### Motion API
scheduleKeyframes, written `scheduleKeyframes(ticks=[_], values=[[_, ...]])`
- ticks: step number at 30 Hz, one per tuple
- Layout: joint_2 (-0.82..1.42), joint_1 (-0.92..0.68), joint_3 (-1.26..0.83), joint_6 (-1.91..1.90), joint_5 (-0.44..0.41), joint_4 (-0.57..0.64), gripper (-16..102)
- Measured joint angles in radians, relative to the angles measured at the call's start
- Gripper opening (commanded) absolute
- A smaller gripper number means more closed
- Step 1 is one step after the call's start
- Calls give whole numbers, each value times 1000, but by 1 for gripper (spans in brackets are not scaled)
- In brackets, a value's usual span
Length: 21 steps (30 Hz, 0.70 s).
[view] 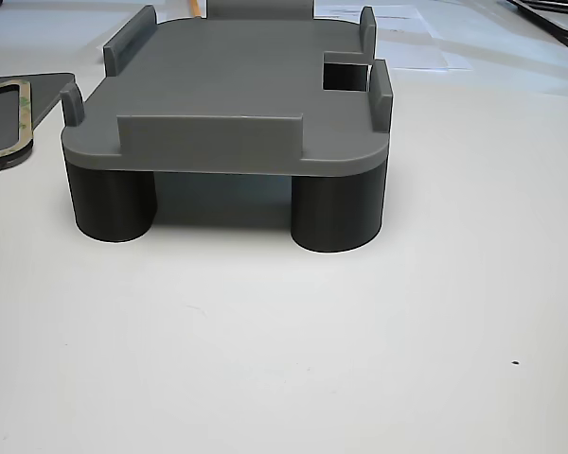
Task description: Move top rectangular frame to the holder.
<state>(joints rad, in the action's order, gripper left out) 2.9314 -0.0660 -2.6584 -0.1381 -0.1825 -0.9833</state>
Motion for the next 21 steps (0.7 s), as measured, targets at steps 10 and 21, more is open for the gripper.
scheduleKeyframes(ticks=[10,21], values=[[-221,-3,140,166,83,190,100],[-367,-227,275,109,26,20,100]])
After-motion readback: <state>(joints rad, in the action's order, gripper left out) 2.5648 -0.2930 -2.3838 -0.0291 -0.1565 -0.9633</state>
